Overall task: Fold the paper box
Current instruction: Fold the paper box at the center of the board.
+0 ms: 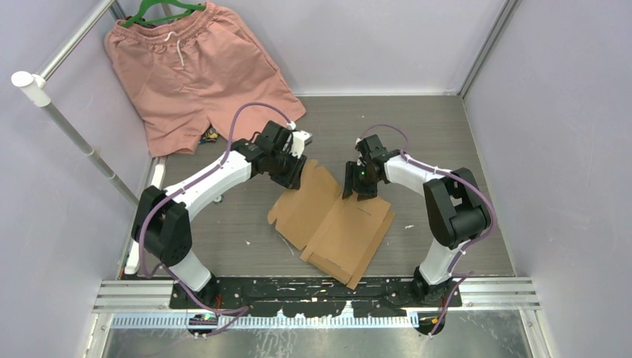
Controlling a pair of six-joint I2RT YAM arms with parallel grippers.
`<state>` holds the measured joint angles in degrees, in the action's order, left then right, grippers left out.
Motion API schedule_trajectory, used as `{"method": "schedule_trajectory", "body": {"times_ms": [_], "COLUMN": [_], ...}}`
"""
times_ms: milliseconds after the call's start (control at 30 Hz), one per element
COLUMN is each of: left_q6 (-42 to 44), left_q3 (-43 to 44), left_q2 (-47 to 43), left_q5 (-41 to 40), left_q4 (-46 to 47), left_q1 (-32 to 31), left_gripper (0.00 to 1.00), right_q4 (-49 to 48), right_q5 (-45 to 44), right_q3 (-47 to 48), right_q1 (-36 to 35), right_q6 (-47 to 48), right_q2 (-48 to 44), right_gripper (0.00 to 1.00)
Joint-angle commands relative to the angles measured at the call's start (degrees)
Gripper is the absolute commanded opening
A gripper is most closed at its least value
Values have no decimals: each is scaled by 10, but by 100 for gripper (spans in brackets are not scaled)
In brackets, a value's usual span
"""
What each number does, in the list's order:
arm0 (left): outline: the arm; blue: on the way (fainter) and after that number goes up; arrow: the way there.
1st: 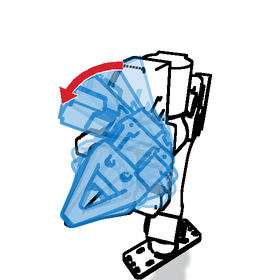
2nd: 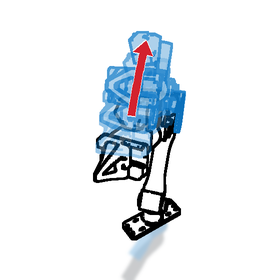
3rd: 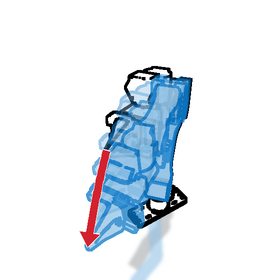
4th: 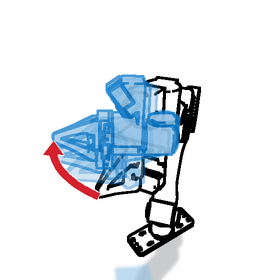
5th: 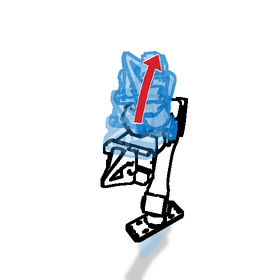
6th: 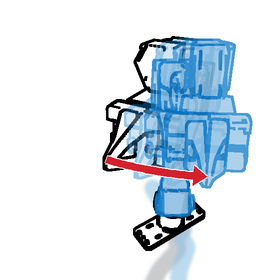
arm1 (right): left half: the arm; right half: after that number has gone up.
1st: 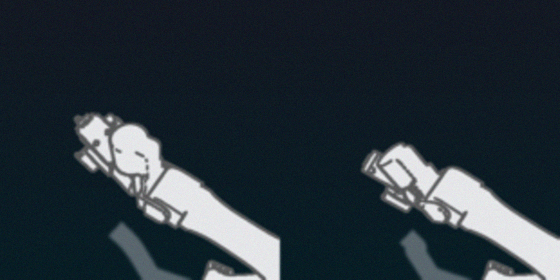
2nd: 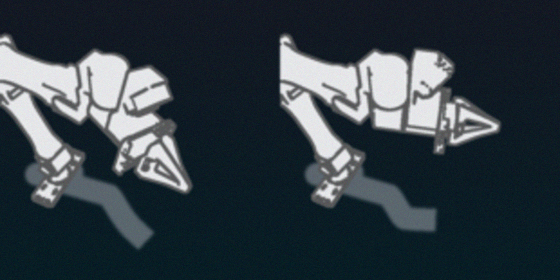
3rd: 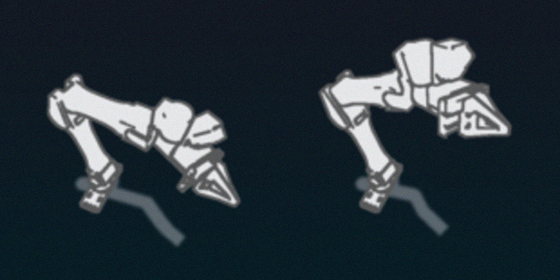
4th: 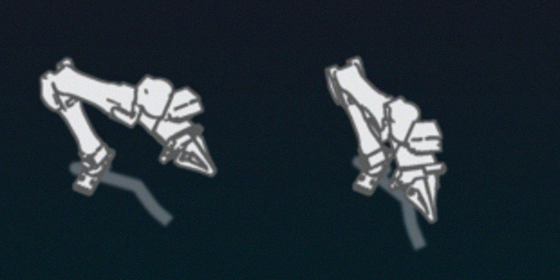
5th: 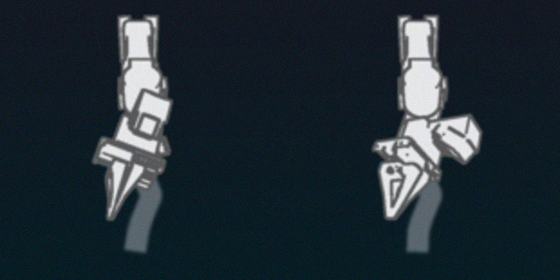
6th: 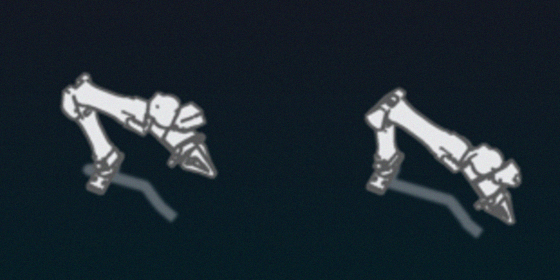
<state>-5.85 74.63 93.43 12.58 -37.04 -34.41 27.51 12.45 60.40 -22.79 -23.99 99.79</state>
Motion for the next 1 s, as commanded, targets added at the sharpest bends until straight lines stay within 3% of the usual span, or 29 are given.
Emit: {"method": "schedule_trajectory", "body": {"times_ms": [0,533,967], "left_q6": [-3,-16,-90], "left_q3": [2,-12,-42], "left_q2": [-3,7,24], "left_q5": [19,123,143], "left_q4": [26,26,37], "left_q1": [2,12,13], "left_gripper": [33,33,36], "right_q4": [-40,-80,-97], "right_q5": [20,20,16], "right_q3": [-15,-38,-51], "right_q1": [0,-1,0], "right_q6": [-12,-29,-50], "right_q2": [-5,35,42], "right_gripper": [57,55,55]}}
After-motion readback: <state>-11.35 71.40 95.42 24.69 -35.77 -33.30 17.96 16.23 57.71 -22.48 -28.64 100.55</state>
